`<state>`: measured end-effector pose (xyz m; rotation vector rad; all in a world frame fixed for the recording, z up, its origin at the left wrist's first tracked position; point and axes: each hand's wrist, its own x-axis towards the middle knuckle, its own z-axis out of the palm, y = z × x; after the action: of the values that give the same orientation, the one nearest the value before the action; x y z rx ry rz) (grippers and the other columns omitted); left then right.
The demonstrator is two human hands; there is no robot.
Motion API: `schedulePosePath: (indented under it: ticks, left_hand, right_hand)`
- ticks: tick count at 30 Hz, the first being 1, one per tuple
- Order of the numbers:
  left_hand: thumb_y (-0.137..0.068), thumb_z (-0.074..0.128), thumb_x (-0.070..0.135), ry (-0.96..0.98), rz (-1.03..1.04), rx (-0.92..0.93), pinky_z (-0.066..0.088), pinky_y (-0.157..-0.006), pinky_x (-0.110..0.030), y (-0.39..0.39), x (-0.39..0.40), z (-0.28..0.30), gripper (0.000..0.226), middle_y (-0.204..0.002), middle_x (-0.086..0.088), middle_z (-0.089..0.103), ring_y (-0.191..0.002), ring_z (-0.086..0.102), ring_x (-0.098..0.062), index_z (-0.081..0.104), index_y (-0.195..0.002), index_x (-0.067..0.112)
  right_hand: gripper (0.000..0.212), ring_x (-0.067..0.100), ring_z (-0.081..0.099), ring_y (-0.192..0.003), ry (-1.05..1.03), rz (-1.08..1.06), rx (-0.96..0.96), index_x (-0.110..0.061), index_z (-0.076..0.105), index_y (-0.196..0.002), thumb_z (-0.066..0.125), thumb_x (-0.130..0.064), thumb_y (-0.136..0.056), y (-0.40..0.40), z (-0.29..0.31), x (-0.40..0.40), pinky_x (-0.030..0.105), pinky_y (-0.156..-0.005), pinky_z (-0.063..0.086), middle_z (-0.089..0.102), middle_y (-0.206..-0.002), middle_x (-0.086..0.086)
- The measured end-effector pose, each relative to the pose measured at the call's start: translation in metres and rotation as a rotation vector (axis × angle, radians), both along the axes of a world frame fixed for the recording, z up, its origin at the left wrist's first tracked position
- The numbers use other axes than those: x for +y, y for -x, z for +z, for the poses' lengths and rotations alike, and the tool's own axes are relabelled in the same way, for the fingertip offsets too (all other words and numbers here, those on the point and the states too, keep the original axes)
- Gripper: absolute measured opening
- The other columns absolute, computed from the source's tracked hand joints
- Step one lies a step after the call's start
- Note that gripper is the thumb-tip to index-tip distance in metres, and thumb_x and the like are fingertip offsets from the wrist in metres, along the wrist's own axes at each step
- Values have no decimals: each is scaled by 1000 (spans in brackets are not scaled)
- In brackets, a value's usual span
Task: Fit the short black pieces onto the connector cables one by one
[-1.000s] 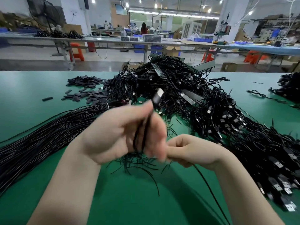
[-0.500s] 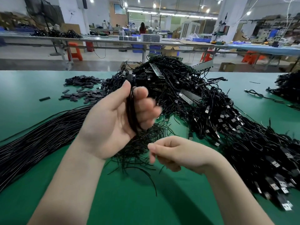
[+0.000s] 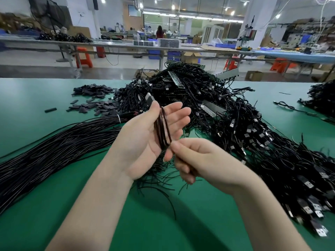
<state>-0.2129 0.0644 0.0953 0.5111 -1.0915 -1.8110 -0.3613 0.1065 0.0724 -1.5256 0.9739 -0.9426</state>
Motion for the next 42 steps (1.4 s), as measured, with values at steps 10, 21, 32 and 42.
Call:
schedulePosePath:
  ticks: [10,21,32,42]
  left_hand:
    - [-104,38,37,70,96,-127,30,-55,-29,4,0,-6,29,-59,11,49,-54,48,-8,53,-85,21]
    - [-82,54,37,126,-29,-203,54,-65,-17,-2,-2,-12,24,-86,-5,74,-84,70,-10,65,-80,15]
    - [-97,50,43,392,211,-810,47,-65,-28,-11,-14,-20,38,-80,-1,74,-70,60,-9,73,-74,23]
    - [-97,49,41,470,414,-998,59,-74,-26,-11,-14,-17,25,-90,14,73,-71,68,6,70,-99,27]
  right_hand:
    - [19,10,57,-70,95,-116,57,-23,64,-90,64,-42,-86,-11,-11,-7,26,-67,45,64,-77,-5]
    - [18,10,60,-70,50,-244,44,-12,54,-102,54,-29,-97,-25,-10,-5,36,-73,57,56,-81,1]
    - [25,0,45,-57,244,-358,468,-26,50,-121,38,-37,-102,-28,-28,-14,20,-58,43,45,-67,-15]
    - [32,20,51,-67,193,-561,755,-16,43,-87,25,-37,-104,-14,-42,-25,33,-57,32,52,-75,-1]
